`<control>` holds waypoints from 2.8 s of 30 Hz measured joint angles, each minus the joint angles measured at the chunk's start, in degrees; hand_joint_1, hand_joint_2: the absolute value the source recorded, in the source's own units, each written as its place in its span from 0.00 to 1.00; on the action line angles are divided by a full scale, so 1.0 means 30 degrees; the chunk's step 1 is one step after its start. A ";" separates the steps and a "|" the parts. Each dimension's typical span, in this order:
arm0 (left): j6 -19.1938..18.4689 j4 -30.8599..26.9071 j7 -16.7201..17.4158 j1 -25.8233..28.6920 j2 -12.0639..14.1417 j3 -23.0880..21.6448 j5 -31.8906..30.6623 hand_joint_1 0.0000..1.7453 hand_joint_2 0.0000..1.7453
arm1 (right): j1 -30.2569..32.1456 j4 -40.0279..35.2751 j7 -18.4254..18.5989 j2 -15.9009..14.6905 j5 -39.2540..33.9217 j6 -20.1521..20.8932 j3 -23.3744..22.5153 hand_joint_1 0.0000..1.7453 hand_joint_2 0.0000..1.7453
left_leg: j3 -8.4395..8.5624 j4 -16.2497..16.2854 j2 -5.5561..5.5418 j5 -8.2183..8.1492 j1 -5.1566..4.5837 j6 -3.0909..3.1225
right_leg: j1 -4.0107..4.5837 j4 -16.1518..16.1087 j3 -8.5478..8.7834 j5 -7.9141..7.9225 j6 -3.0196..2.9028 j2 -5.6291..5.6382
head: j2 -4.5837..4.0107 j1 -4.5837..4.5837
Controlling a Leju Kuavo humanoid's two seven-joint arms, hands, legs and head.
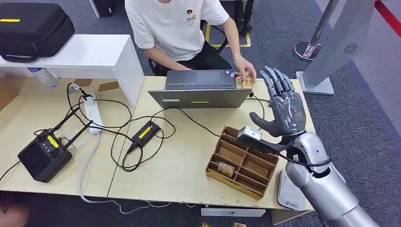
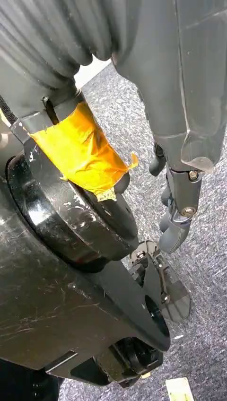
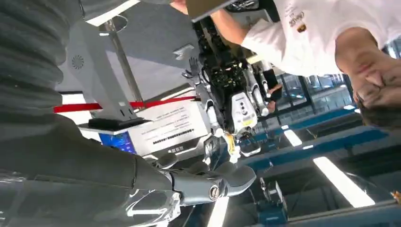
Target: Pass the card to the sensor for recognition and then transmit it.
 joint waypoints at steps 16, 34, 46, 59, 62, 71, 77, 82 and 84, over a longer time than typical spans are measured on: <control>0.0197 0.0000 0.0029 0.0122 -0.0029 0.0007 0.0749 0.00 1.00 | 0.3064 -0.3247 -0.0999 -0.0597 -0.0160 -0.0524 -0.0866 0.00 1.00 | -0.0009 -0.0002 -0.0029 -0.0008 -0.0001 0.0001 | -0.0001 -0.0002 -0.0001 -0.0020 0.0000 -0.0025 | 0.0000 -0.0007; 0.0219 0.0015 0.0947 0.0385 -0.0080 0.0240 0.2273 0.00 1.00 | 0.6204 -0.5821 0.0445 -0.2470 0.2238 0.2158 -0.0364 0.00 1.00 | -0.0004 -0.0010 -0.0018 -0.0014 -0.0002 -0.0008 | -0.0002 -0.0003 0.0004 -0.0026 -0.0004 -0.0018 | 0.0000 -0.0007; 0.0218 0.0124 0.0969 0.0395 -0.0182 0.0248 0.2710 0.00 1.00 | 0.5858 -0.5355 0.2280 -0.3038 0.3788 0.4080 0.1733 0.00 1.00 | -0.0004 -0.0016 -0.0022 -0.0013 -0.0001 -0.0009 | -0.0001 -0.0003 0.0006 -0.0028 -0.0004 -0.0022 | 0.0000 0.0000; 0.0189 0.0175 0.0984 0.0392 -0.0197 0.0248 0.2906 0.00 1.00 | 0.4668 -0.4320 0.3721 -0.2711 0.4211 0.4632 0.3081 0.00 1.00 | -0.0007 -0.0015 -0.0019 -0.0013 -0.0002 -0.0009 | -0.0002 -0.0002 0.0004 -0.0028 -0.0004 -0.0019 | 0.0000 0.0000; 0.0189 0.0189 0.0984 0.0413 -0.0197 0.0248 0.3104 0.00 1.00 | 0.4170 -0.4268 0.4525 -0.2703 0.4058 0.5239 0.3272 0.00 1.00 | -0.0004 -0.0015 -0.0024 -0.0011 -0.0001 -0.0009 | -0.0001 -0.0002 0.0006 -0.0027 -0.0004 -0.0025 | 0.0000 0.0000; 0.0197 0.0204 0.0976 0.0519 -0.0233 0.0248 0.3490 0.00 1.00 | 0.3905 -0.4290 0.5726 -0.2885 0.3432 0.6382 0.3279 0.00 1.00 | -0.0006 -0.0014 -0.0021 -0.0014 -0.0002 -0.0009 | -0.0003 -0.0003 0.0003 -0.0028 -0.0004 -0.0020 | 0.0000 0.0000; 0.0197 0.0240 0.0983 0.0538 -0.0240 0.0248 0.3679 0.00 1.00 | 0.3930 -0.4414 0.5989 -0.3023 0.3381 0.6433 0.3242 0.00 1.00 | -0.0003 -0.0015 -0.0019 -0.0014 -0.0002 -0.0009 | -0.0002 -0.0004 0.0000 -0.0028 -0.0004 -0.0018 | 0.0000 0.0000; 0.0197 0.0277 0.0977 0.0549 -0.0284 0.0248 0.3737 0.00 1.00 | 0.3993 -0.4647 0.6054 -0.3242 0.3184 0.6739 0.3228 0.00 1.00 | -0.0001 -0.0015 -0.0018 -0.0013 -0.0002 -0.0009 | -0.0002 -0.0003 0.0002 -0.0027 -0.0004 -0.0018 | 0.0000 -0.0001; 0.0197 0.0284 0.0976 0.0549 -0.0284 0.0248 0.3781 0.00 1.00 | 0.3972 -0.4771 0.6084 -0.3351 0.3016 0.7126 0.3199 0.00 1.00 | -0.0001 -0.0015 -0.0017 -0.0013 -0.0002 -0.0009 | -0.0002 -0.0003 0.0005 -0.0027 -0.0004 -0.0017 | 0.0000 0.0000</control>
